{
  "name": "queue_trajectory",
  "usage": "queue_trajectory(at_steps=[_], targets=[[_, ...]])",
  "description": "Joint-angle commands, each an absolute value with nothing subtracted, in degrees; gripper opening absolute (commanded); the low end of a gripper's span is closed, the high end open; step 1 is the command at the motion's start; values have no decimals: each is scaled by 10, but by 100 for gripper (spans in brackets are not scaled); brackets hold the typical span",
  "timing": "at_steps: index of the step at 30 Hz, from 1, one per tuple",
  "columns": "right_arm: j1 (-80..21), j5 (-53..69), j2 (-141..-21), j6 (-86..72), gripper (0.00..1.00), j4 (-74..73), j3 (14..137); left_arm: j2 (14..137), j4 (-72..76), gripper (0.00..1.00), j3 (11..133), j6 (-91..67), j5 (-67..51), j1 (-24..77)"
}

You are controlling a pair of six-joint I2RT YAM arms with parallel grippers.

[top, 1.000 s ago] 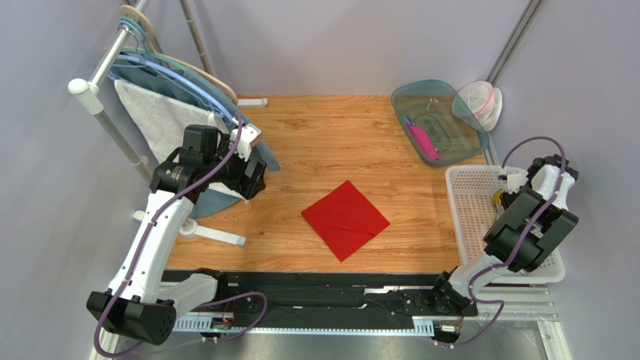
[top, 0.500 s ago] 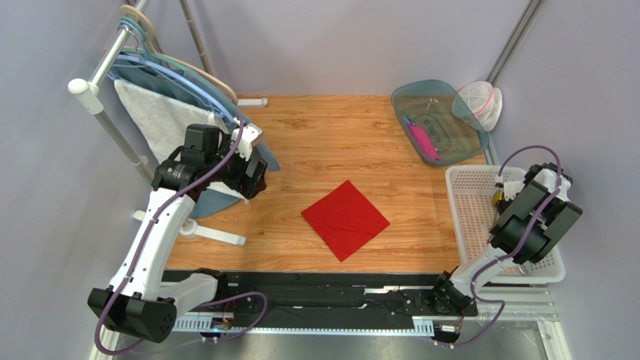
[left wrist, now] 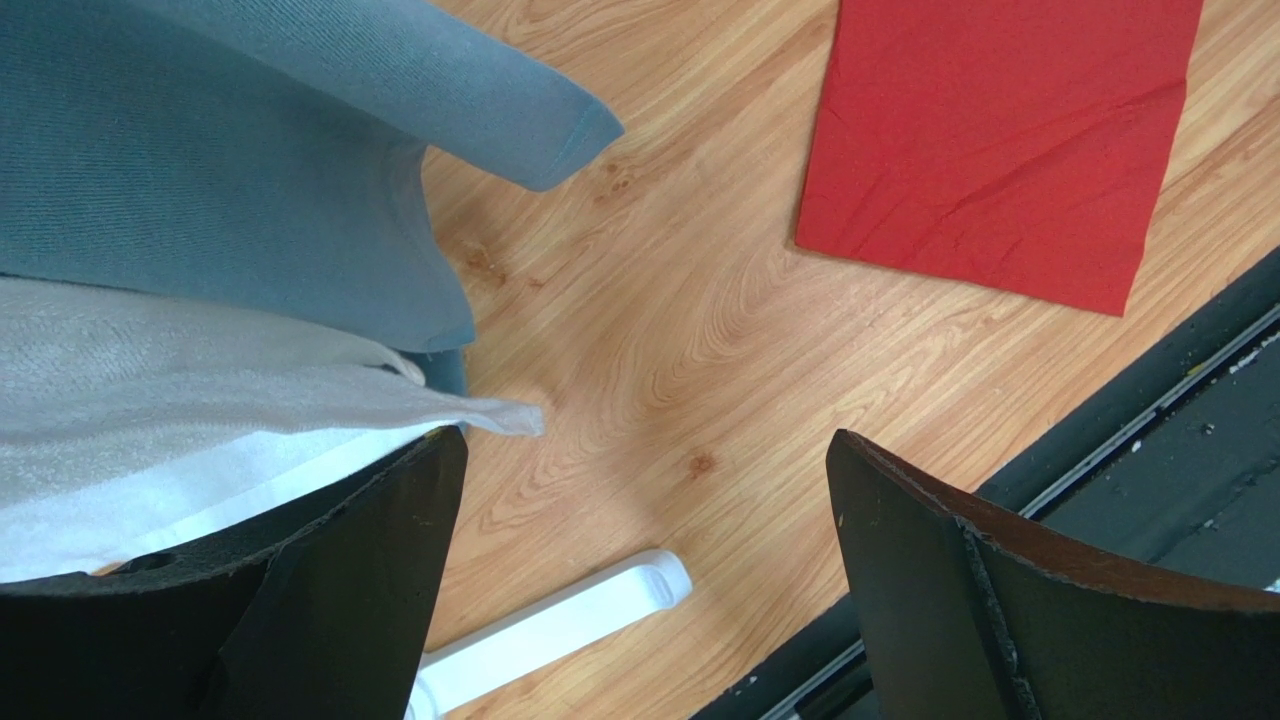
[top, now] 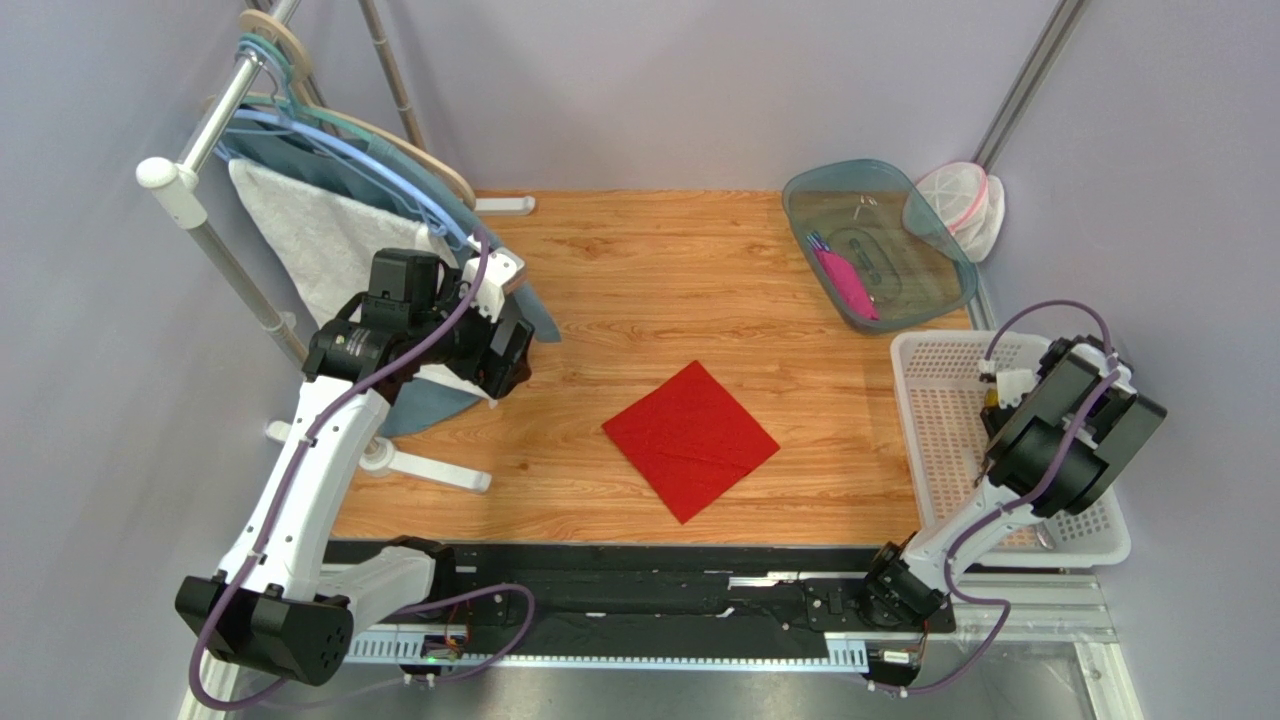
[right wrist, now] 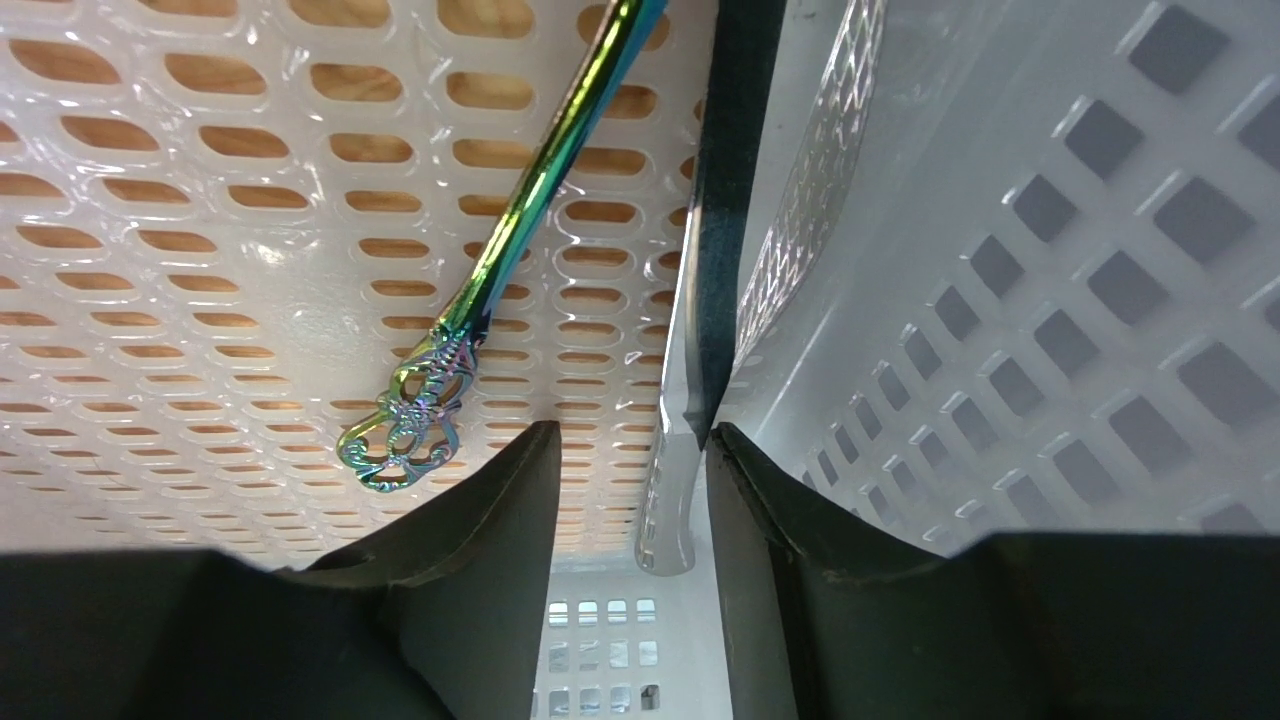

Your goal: Place the utensils on the paper napkin and roll it up

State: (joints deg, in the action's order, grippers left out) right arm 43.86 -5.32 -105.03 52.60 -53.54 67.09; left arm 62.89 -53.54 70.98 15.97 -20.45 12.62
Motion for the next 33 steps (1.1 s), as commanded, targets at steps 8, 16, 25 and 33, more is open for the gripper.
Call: queue_trajectory(at_steps=[8, 16, 25, 33], targets=[[442, 18, -1089, 575, 29, -529, 675, 640, -539, 99, 739, 178, -194, 125], [442, 34, -1114, 570, 28, -549, 699, 644, -541, 99, 744, 183, -192, 125], [443, 52, -1140, 552, 8, -563, 717, 651, -544, 99, 757, 185, -186, 125], [448, 86, -1096, 542, 0, -618, 754, 646, -536, 99, 750, 173, -186, 125]])
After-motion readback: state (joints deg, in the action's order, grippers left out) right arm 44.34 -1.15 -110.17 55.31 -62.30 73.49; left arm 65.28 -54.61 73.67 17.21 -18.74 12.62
